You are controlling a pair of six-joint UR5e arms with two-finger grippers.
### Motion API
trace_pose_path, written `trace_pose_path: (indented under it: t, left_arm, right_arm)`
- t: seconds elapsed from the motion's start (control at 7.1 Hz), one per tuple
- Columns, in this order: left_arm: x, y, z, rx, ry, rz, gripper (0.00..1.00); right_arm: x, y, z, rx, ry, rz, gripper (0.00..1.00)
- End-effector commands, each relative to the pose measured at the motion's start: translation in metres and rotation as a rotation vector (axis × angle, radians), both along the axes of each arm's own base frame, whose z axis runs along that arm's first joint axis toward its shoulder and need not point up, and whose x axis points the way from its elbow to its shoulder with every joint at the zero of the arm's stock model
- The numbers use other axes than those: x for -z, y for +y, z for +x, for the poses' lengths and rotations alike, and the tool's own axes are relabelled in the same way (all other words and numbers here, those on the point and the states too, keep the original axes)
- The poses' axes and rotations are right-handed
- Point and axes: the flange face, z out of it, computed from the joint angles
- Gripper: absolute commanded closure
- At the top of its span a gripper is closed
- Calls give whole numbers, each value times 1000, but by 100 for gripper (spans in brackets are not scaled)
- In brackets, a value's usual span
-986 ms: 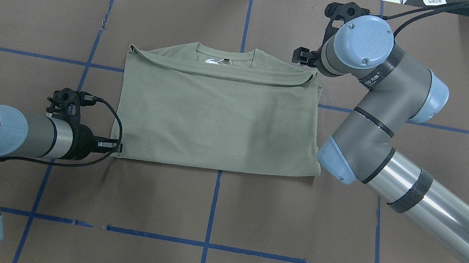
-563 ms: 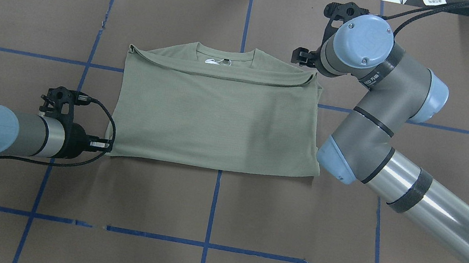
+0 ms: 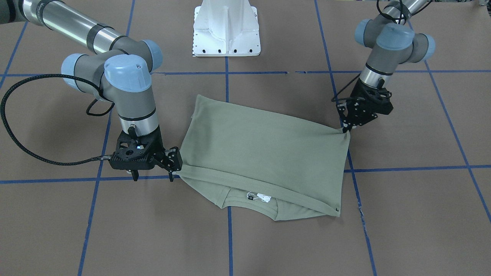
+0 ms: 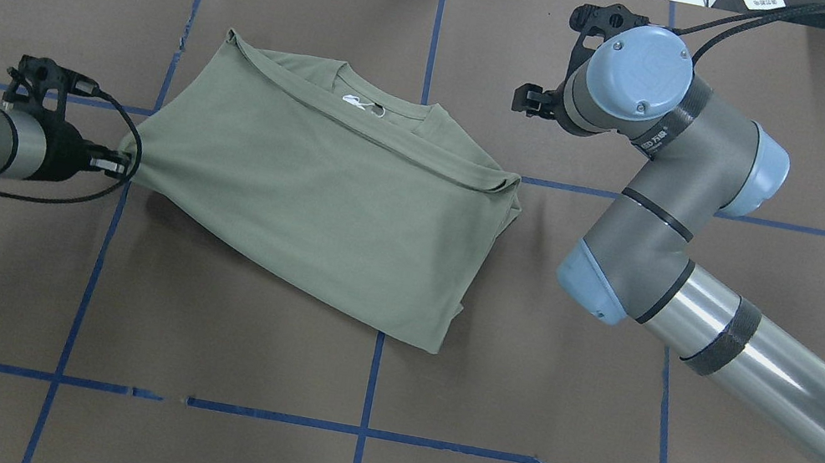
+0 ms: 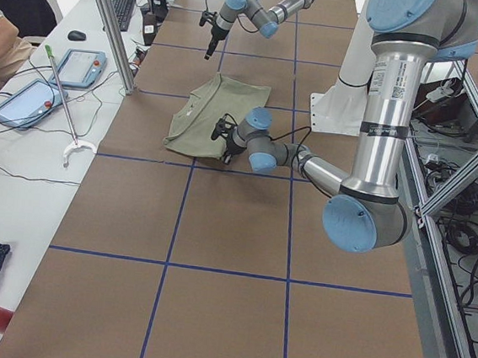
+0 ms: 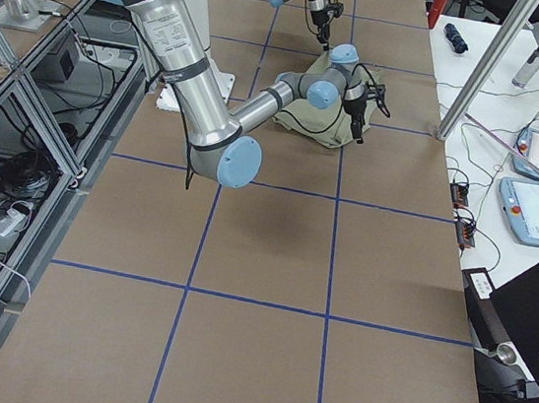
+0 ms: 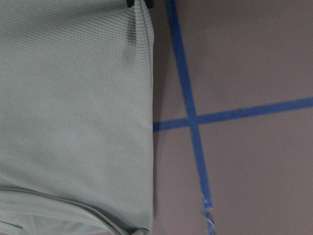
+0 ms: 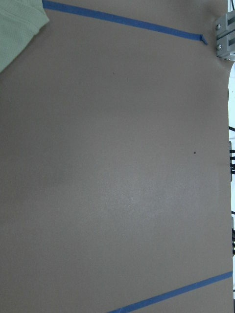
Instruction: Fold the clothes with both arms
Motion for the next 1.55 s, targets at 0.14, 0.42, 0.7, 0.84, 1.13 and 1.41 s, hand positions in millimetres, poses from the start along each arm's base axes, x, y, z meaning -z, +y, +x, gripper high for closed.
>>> trace_pose_path:
  t: [0.14, 0.42, 0.7, 0.84, 1.13, 1.41]
  left_arm:
    - [-5, -188, -1, 97, -158, 49, 100]
    - [17, -267, 15, 112, -215, 42, 100]
    - [-4, -268, -13, 87, -266, 124, 1]
    - [-1, -256, -23, 87, -218, 172, 0]
    - [14, -240, -32, 13, -120, 174, 0]
    - [16, -207, -48, 7, -74, 186, 0]
  right_arm:
    - [4, 3, 1, 0, -9, 3, 0]
    - [8, 5, 4, 0, -20, 7, 0]
    - [13, 8, -2, 9, -28, 4, 0]
    - [21, 6, -12, -9, -45, -18, 0]
    - [89, -13, -88, -75, -107, -101, 3]
    - [88, -16, -149, -142, -185, -79, 9]
